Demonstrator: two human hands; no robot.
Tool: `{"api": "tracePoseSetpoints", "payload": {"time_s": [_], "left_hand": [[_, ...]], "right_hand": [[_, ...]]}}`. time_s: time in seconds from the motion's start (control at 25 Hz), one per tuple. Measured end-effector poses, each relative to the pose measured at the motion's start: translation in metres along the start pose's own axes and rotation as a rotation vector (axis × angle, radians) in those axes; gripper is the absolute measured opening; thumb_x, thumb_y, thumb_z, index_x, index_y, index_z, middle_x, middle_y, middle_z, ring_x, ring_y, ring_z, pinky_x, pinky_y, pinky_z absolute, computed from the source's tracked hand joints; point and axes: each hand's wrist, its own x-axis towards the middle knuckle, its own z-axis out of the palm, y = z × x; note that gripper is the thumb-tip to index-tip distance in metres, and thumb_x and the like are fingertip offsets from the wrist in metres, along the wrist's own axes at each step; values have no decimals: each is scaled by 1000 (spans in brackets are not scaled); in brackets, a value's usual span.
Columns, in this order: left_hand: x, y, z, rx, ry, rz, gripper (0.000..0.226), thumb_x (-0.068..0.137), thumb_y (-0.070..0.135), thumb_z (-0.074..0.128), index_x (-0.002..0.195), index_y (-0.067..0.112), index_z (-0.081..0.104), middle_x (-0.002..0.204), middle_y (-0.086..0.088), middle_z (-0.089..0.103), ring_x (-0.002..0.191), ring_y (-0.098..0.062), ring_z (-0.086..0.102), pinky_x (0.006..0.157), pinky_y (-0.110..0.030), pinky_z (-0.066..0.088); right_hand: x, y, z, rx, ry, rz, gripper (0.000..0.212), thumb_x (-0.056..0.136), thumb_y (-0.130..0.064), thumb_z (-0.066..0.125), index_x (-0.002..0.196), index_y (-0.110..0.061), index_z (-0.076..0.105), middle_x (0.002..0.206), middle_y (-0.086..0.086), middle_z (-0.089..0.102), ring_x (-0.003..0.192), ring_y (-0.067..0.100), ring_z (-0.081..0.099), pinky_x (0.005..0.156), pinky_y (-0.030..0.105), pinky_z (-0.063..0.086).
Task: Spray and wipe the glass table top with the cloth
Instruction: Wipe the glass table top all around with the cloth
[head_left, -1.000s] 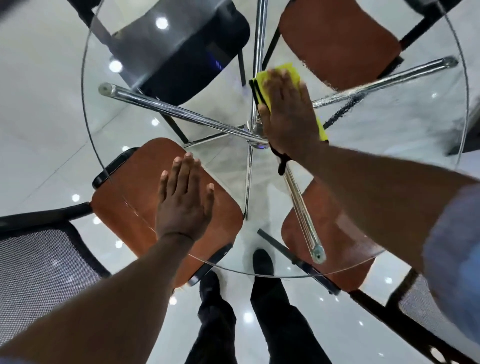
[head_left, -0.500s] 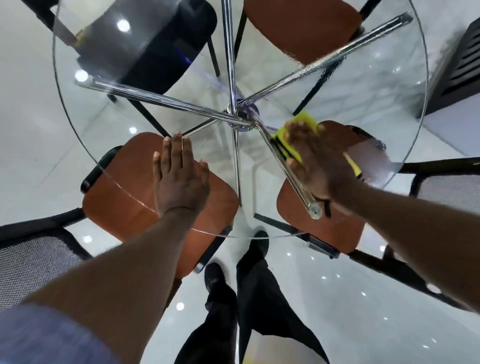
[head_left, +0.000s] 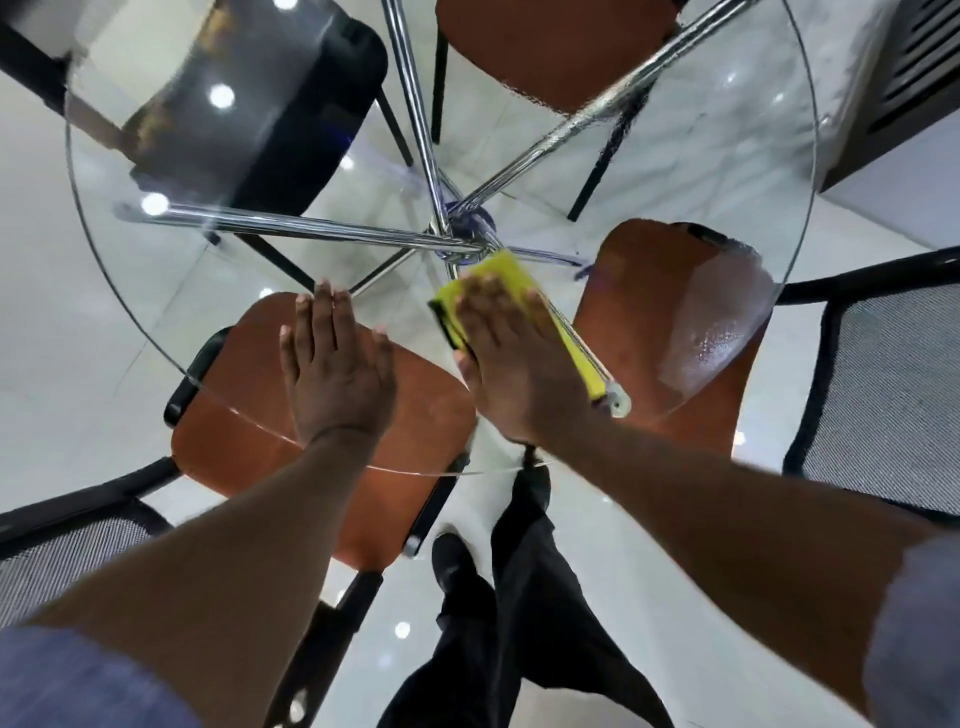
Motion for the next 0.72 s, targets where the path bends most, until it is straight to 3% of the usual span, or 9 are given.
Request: {"api": "tracePoseSetpoints", "payload": {"time_s": [0.08, 0.12, 0.28, 0.36, 0.4, 0.52, 0.56, 0.64, 0.72], "left_hand": [[-1, -1, 0, -8, -4, 4, 66, 106, 47, 31, 164, 16, 23, 173, -3, 18, 161, -23, 10, 130, -46, 5], [0, -1, 1, 1, 2, 6, 67, 107, 50, 29, 164, 16, 22, 174, -2, 17, 161, -22, 9, 130, -46, 5], [0, -3, 0, 7, -26, 24, 75, 105, 63, 24, 165, 17, 18, 174, -1, 12, 161, -21, 6, 130, -46, 4], [-1, -2, -1, -5, -23, 21, 77, 104, 64, 24, 165, 17, 17, 174, -1, 12, 161, -21, 5, 131, -46, 4], [-1, -1, -1, -5, -11, 22, 77, 104, 64, 24, 165, 17, 17, 174, -1, 12, 161, -21, 5, 131, -46, 4], [0, -5, 4, -33, 17, 51, 78, 103, 64, 30, 164, 17, 21, 174, -1, 15, 161, -20, 7, 131, -47, 6], [0, -8, 5, -52, 21, 55, 79, 102, 64, 33, 164, 16, 22, 173, -2, 17, 161, -20, 8, 131, -47, 7], [0, -10, 3, -40, 18, 74, 85, 100, 67, 36, 163, 12, 24, 172, -7, 20, 161, -24, 9, 130, -51, 6], [2, 4, 0, 43, 44, 142, 90, 99, 68, 35, 162, 5, 22, 171, -15, 20, 161, -31, 7, 129, -54, 0]], "right_hand": [[22, 51, -4, 28, -11, -289, 56, 110, -42, 49, 161, -18, 47, 171, 7, 41, 160, 27, 34, 132, 50, 19], [30, 77, -6, 49, 18, -289, 54, 110, -41, 51, 160, -18, 50, 168, 8, 46, 158, 28, 39, 131, 50, 26], [-26, 74, -7, 9, 224, 471, 56, 112, -41, 43, 163, -18, 44, 169, 8, 44, 159, 28, 35, 128, 51, 28], [-51, 38, -4, -5, 231, 650, 58, 111, -39, 43, 163, -13, 42, 170, 11, 40, 161, 30, 32, 129, 54, 24], [-55, 33, -5, -9, 171, 549, 58, 111, -38, 43, 163, -12, 41, 170, 12, 41, 161, 31, 31, 129, 55, 23], [-33, 87, -15, -1, -50, -151, 55, 109, -40, 46, 159, -16, 49, 166, 9, 48, 158, 31, 37, 129, 51, 24], [-24, 116, -17, -4, -50, -241, 54, 109, -41, 47, 158, -18, 51, 165, 8, 49, 156, 31, 41, 128, 52, 28], [-25, 159, -22, -15, 75, 30, 53, 112, -41, 44, 161, -22, 48, 165, 8, 48, 155, 32, 43, 125, 55, 34], [-44, 142, -21, -6, 178, 604, 56, 113, -43, 37, 165, -22, 38, 172, 5, 38, 161, 28, 31, 128, 57, 26]]}}
